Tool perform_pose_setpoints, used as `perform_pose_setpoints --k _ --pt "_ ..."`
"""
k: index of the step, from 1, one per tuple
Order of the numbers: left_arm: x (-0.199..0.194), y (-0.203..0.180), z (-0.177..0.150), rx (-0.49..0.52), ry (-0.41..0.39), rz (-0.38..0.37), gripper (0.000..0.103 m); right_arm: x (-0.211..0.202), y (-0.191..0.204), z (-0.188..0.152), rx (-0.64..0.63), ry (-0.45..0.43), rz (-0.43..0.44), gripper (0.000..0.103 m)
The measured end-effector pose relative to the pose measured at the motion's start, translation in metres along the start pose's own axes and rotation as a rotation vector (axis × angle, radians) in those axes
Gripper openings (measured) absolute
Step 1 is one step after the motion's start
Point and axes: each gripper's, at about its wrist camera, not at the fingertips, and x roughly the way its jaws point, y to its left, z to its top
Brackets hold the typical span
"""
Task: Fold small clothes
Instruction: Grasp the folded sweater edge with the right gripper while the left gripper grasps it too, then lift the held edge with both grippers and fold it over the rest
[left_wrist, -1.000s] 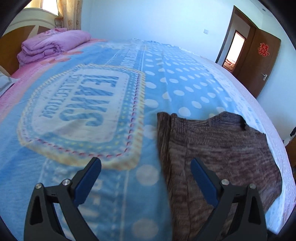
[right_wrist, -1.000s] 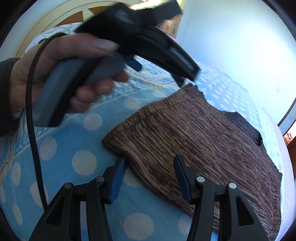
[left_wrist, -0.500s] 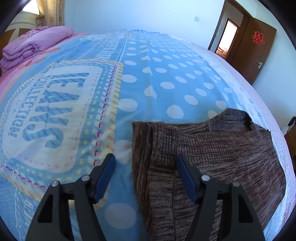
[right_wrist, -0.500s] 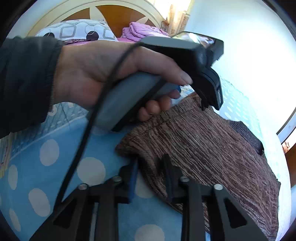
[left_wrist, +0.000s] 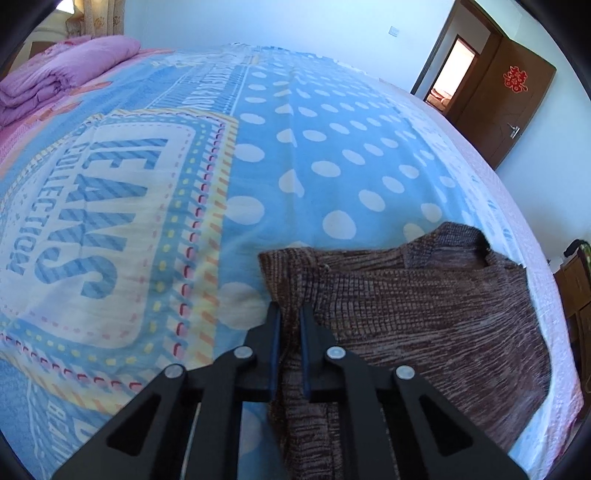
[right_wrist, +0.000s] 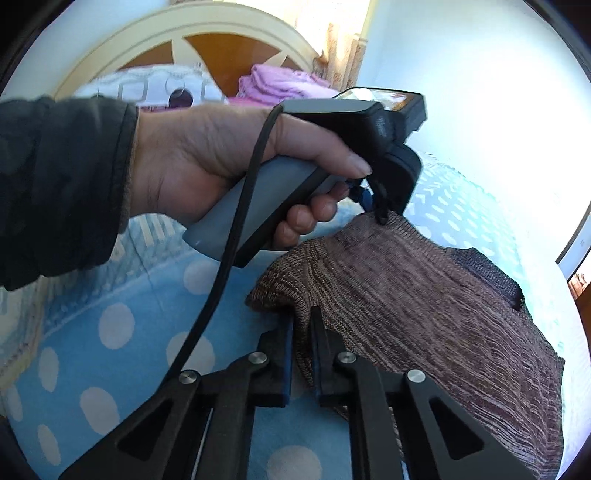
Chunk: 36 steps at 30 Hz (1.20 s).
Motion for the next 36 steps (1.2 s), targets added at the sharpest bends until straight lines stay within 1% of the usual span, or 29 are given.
perform_pose_setpoints --k 5,10,17,23,30,36 --pt "-0.008 0.0 0.005 -0.033 0.011 -0.018 0.01 -0.011 -0.018 -0.006 0.069 -0.028 0.01 0.007" --pt "-0.025 -0.011 0.009 -0.041 -0.02 -0.048 0.009 -0.022 -0.034 -0.01 0.126 -0.043 0.014 0.007" --pt "-0.053 -0.048 0.016 0.019 -0.066 -0.075 0.009 -0.032 -0.063 -0.019 0.221 -0.061 -0.002 0.006" --pt "-0.071 -0.082 0.024 0.052 -0.097 -0.092 0.009 -0.055 -0.086 -0.023 0.303 -0.102 0.009 0.005" --pt "-0.074 -0.116 0.032 0.068 -0.102 -0.109 0.009 -0.084 -0.112 -0.034 0.373 -0.127 0.007 0.005" --pt "-0.07 -0.148 0.034 0.088 -0.106 -0.135 0.009 -0.101 -0.138 -0.052 0.451 -0.128 0.015 0.005"
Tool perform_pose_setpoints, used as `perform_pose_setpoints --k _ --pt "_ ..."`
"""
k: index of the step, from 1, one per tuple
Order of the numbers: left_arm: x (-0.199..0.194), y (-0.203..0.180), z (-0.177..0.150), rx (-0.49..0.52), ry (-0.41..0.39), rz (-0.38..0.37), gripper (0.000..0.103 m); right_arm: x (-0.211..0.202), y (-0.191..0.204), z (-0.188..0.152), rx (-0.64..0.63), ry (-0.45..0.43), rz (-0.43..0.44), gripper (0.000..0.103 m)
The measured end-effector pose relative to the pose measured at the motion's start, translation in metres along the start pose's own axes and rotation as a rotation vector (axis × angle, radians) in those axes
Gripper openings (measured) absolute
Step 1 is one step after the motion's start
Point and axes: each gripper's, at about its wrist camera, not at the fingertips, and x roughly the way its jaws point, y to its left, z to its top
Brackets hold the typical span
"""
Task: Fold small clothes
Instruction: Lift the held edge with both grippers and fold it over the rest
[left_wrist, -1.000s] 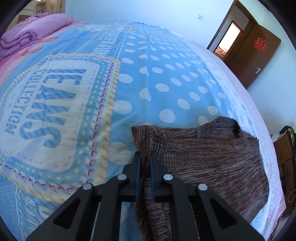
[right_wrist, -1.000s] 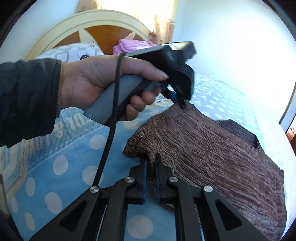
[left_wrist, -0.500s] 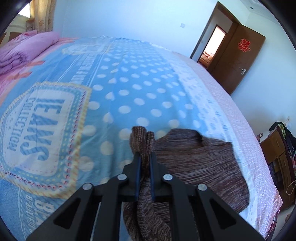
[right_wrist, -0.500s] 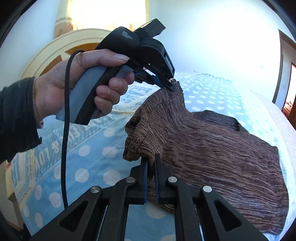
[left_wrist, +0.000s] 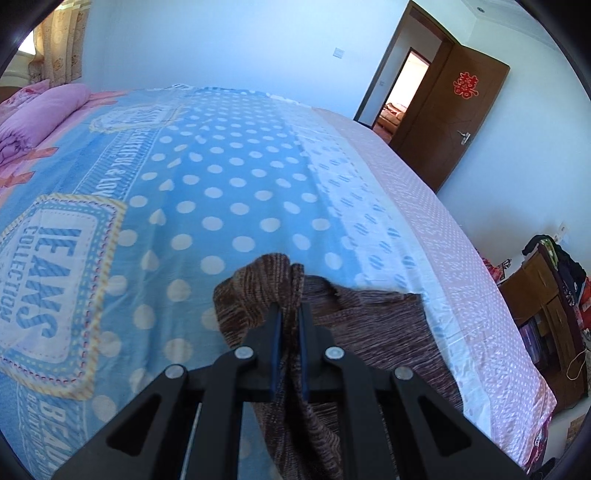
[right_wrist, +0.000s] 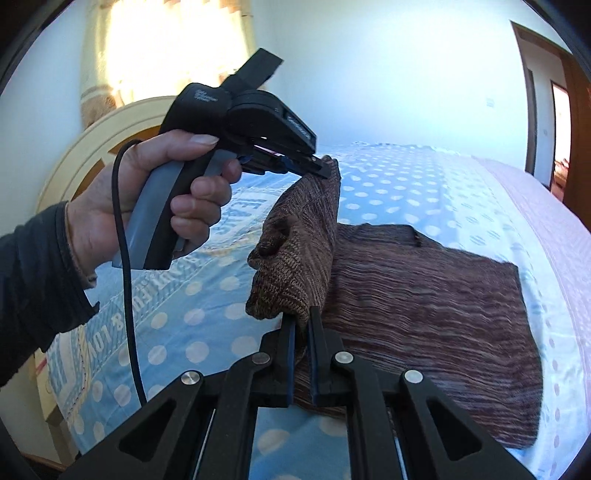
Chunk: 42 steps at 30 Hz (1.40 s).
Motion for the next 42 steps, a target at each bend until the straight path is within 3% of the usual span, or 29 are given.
perform_pose_setpoints --k 13,25,39,42 --pt "0.031 -0.062 0.003 0.062 0.031 -0.058 0.009 -0.033 -0.059 -0.016 0.161 0.006 0.026 0.004" --pt "0.059 -0.121 -0.003 0.142 0.046 -0.121 0.009 -0.062 -0.1 -0.038 0.278 0.027 -0.004 0.004" --pt "0.129 -0.176 -0.03 0.22 0.114 -0.069 0.009 -0.063 -0.164 -0.085 0.505 0.098 -0.023 0.003" --pt "0.137 -0.181 -0.035 0.224 0.125 -0.053 0.013 -0.06 -0.174 -0.091 0.535 0.111 -0.034 0.003"
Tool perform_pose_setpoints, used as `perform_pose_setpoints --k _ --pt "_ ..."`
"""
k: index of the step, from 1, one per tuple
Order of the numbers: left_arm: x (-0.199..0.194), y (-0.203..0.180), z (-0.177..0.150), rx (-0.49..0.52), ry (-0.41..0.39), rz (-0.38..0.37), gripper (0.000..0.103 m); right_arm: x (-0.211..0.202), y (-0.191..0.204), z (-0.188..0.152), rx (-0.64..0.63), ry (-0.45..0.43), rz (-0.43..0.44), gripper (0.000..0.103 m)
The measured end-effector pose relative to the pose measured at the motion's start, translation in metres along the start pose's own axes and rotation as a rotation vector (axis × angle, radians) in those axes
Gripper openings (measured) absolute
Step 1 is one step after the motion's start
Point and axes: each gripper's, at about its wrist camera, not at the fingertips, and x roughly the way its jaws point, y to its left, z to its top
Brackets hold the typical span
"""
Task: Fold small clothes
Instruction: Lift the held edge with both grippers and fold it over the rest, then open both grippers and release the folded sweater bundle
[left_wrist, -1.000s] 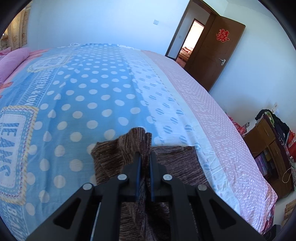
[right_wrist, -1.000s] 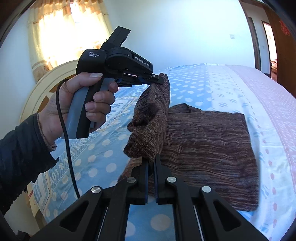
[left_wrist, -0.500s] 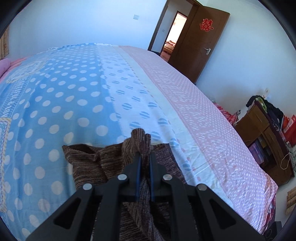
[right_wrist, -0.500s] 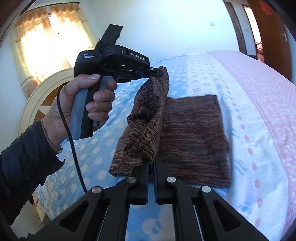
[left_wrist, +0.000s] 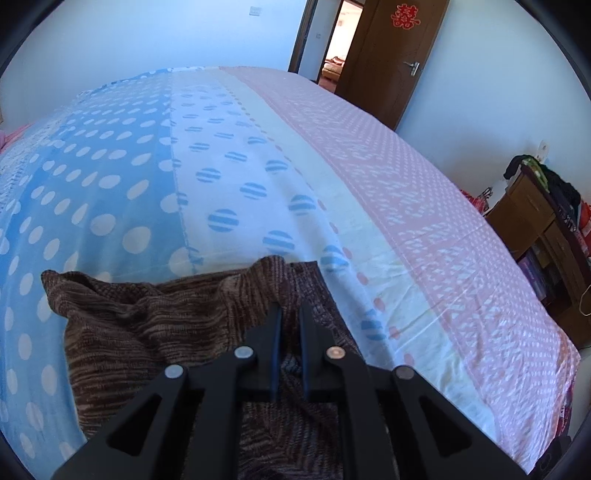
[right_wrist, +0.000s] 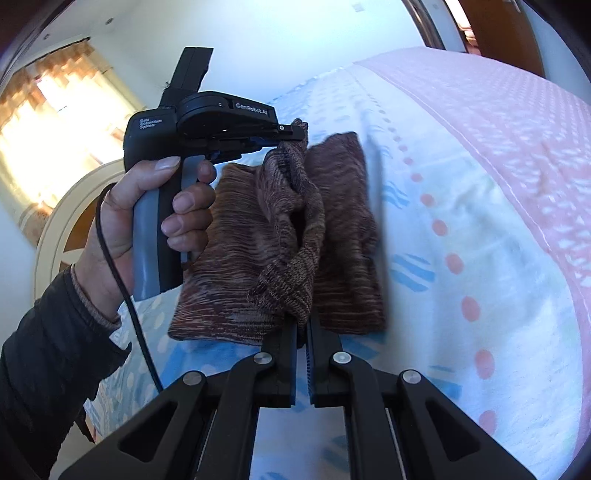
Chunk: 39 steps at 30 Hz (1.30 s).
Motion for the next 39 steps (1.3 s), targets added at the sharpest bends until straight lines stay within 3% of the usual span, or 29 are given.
perform_pose_setpoints --k 2,4,6,8,10,11,12,13,15,18,22,27,29,31,33,36,37,39 --pt "-0.008 -0.001 -0.003 -0.009 -0.019 -0.009 0.019 -0.002 -0.006 0.001 0.016 0.001 -0.004 0.003" --pt "-0.022 -0.001 -0.011 0.014 -0.051 0.003 0.046 -0.005 -0.01 0.001 0.024 0.003 -0.006 0.004" --pt "-0.044 0.001 -0.028 0.059 -0.108 0.062 0.064 -0.007 -0.014 -0.001 0.036 0.006 -0.013 0.004" --pt "-0.058 0.006 -0.046 0.104 -0.126 0.118 0.067 -0.007 -0.016 -0.002 0.046 0.036 -0.003 0.006" --pt "-0.072 0.015 -0.073 0.139 -0.132 0.167 0.067 -0.015 -0.009 -0.003 0.004 0.002 -0.068 0.021" --pt "-0.076 0.018 -0.083 0.151 -0.134 0.192 0.067 -0.019 -0.006 -0.002 -0.013 -0.019 -0.095 0.037" --pt "-0.08 0.023 -0.095 0.167 -0.14 0.211 0.067 -0.026 -0.004 -0.001 -0.026 -0.05 -0.109 0.046" --pt "-0.082 0.026 -0.105 0.173 -0.144 0.226 0.067 -0.033 -0.003 0.002 -0.034 -0.09 -0.124 0.047" --pt "-0.08 0.034 -0.124 0.179 -0.138 0.271 0.067 -0.041 0.002 0.015 -0.061 -0.143 -0.175 0.047" --pt "-0.077 0.046 -0.14 0.151 -0.143 0.235 0.07 -0.038 0.008 0.042 -0.065 -0.156 -0.154 0.046" --pt "-0.075 0.057 -0.14 0.079 -0.159 0.177 0.075 0.003 0.013 0.09 -0.065 -0.053 -0.039 0.046" --pt "-0.073 0.073 -0.145 0.011 -0.171 0.126 0.086 0.064 0.012 0.147 -0.066 0.012 -0.054 0.046" --pt "-0.071 0.076 -0.145 -0.004 -0.164 0.103 0.089 0.098 0.005 0.162 -0.032 0.095 -0.057 0.045" --pt "-0.069 0.08 -0.145 -0.025 -0.152 0.087 0.094 0.116 0.0 0.166 -0.018 0.124 -0.076 0.007" --pt "-0.068 0.084 -0.145 -0.043 -0.145 0.063 0.095 0.117 0.003 0.163 -0.046 0.092 -0.118 0.004" --pt "-0.064 0.083 -0.145 -0.042 -0.128 0.059 0.098 0.092 -0.004 0.158 -0.001 -0.045 -0.151 0.004" --pt "-0.062 0.082 -0.145 -0.035 -0.119 0.062 0.099 0.09 -0.009 0.156 0.01 -0.052 -0.179 0.004" --pt "-0.06 0.08 -0.145 -0.024 -0.108 0.073 0.101 0.104 -0.016 0.152 -0.011 0.015 -0.213 0.005"
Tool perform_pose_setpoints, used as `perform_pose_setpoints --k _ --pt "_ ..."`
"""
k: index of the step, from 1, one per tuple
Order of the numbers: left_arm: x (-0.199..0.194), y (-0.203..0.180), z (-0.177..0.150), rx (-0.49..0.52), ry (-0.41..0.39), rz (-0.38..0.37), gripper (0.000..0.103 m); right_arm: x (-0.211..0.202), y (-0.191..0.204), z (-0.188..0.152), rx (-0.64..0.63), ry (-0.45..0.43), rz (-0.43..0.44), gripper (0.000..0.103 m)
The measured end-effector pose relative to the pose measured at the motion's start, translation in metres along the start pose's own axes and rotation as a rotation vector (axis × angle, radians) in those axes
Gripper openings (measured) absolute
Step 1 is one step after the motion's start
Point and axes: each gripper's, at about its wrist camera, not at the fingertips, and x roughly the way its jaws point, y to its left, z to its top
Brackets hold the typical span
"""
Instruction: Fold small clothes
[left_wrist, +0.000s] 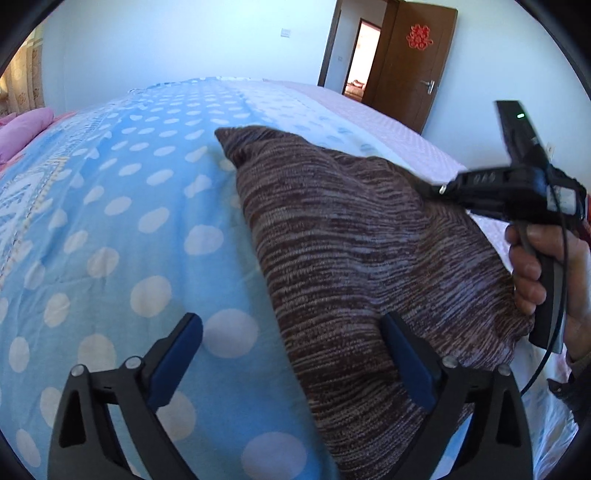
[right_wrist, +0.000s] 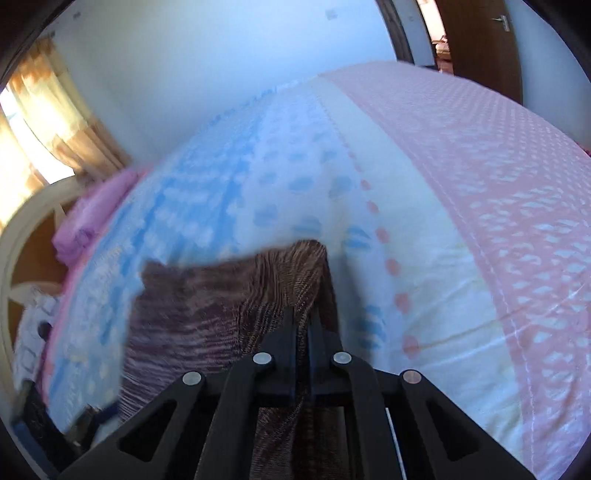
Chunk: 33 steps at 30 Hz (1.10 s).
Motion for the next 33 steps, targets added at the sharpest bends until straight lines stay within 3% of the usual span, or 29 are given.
perform_pose_setpoints --k 1,3,4,7,11,15,17,19,20,24,26,28,31,33 --pt "-0.001 0.0 -0.001 0.001 -0.002 0.0 0.101 0.008 -0.002 -0.002 -0.014 0.041 -0.006 0.007" --pt "-0.004 0.002 -0.002 -0.012 -0.012 -0.005 0.101 0.005 -0.004 -0.002 -0.022 0.028 -0.04 0.036" --pt "-0.008 0.005 -0.002 -0.025 -0.028 -0.005 0.101 -0.003 -0.005 0.0 -0.008 0.004 -0.046 0.038" --pt "-0.027 0.011 0.008 -0.041 -0.106 0.039 0.101 -0.038 -0.003 -0.006 -0.014 -0.051 0.023 0.038" --pt "-0.035 0.007 0.046 0.036 -0.178 0.13 0.103 -0.086 0.018 -0.034 -0.145 -0.096 0.127 0.038" --pt "0.003 0.016 0.088 0.054 -0.138 0.251 0.103 -0.097 0.044 -0.068 -0.29 -0.047 0.224 0.038" --pt "0.035 0.024 0.098 0.059 -0.076 0.33 0.103 -0.086 0.046 -0.079 -0.315 -0.028 0.146 0.038" --pt "0.065 0.032 0.096 0.063 -0.018 0.418 0.103 -0.069 0.028 -0.086 -0.258 0.036 0.125 0.036" --pt "0.067 0.036 0.093 0.039 -0.015 0.402 0.103 -0.062 0.016 -0.09 -0.22 0.059 0.13 0.031" --pt "0.059 0.049 0.089 -0.067 -0.023 0.318 0.103 -0.069 0.009 -0.101 -0.235 0.044 0.163 0.03" --pt "0.043 0.05 0.081 -0.109 -0.032 0.298 0.103 -0.076 0.014 -0.107 -0.264 0.048 0.123 0.03" --pt "0.012 0.046 0.064 -0.157 -0.061 0.222 0.103 -0.099 0.021 -0.115 -0.299 -0.025 0.075 0.032" --pt "-0.016 0.031 0.039 -0.149 -0.078 0.158 0.103 -0.122 0.028 -0.13 -0.33 -0.056 0.131 0.032" --pt "-0.018 0.018 0.021 -0.106 -0.057 0.132 0.103 -0.116 0.027 -0.14 -0.339 -0.004 0.122 0.032"
